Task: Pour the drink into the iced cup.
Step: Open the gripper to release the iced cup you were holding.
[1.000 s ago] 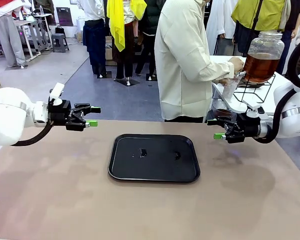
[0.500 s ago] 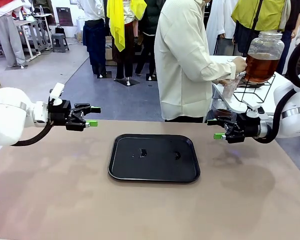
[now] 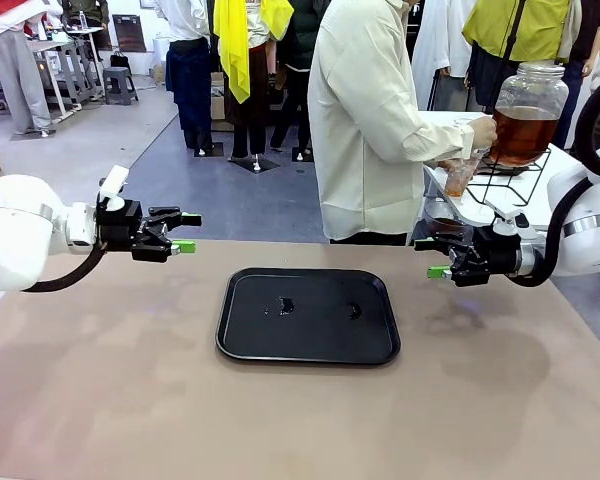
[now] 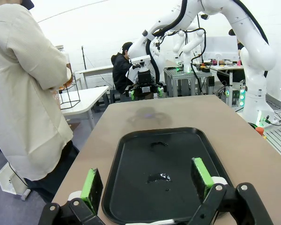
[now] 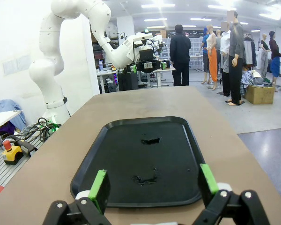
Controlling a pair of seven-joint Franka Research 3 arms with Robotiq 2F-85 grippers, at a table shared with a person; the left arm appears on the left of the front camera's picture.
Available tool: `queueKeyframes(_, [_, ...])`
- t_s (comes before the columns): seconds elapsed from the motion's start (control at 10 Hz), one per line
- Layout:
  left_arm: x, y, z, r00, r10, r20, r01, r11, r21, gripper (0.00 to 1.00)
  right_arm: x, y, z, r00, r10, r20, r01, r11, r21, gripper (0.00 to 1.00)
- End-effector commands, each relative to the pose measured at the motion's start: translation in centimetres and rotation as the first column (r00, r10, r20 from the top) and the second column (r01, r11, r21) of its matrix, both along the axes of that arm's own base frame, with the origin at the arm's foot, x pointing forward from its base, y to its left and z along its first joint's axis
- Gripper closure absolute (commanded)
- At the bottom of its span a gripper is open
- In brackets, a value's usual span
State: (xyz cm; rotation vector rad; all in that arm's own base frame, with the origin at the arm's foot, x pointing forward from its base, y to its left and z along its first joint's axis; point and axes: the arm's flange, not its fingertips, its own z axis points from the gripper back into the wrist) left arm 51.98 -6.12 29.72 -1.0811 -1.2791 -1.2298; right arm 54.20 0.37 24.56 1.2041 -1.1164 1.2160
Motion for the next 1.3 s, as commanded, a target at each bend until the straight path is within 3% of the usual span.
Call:
queueKeyframes(0.0, [-0.02, -0.08, 0.41, 1.000, 0.005, 0.005, -0.005, 1.000, -0.003, 0.00, 0.04, 0.17, 0.25, 1.000, 0.002, -0.005, -0.002, 1.000, -0.003, 0.00])
queueKeyframes(1.2, [-0.02, -0.08, 0.41, 1.000, 0.005, 0.005, -0.005, 1.000, -0.003, 0.00, 0.04, 0.17, 0.25, 1.000, 0.002, -0.005, -0.002, 1.000, -0.003, 0.00])
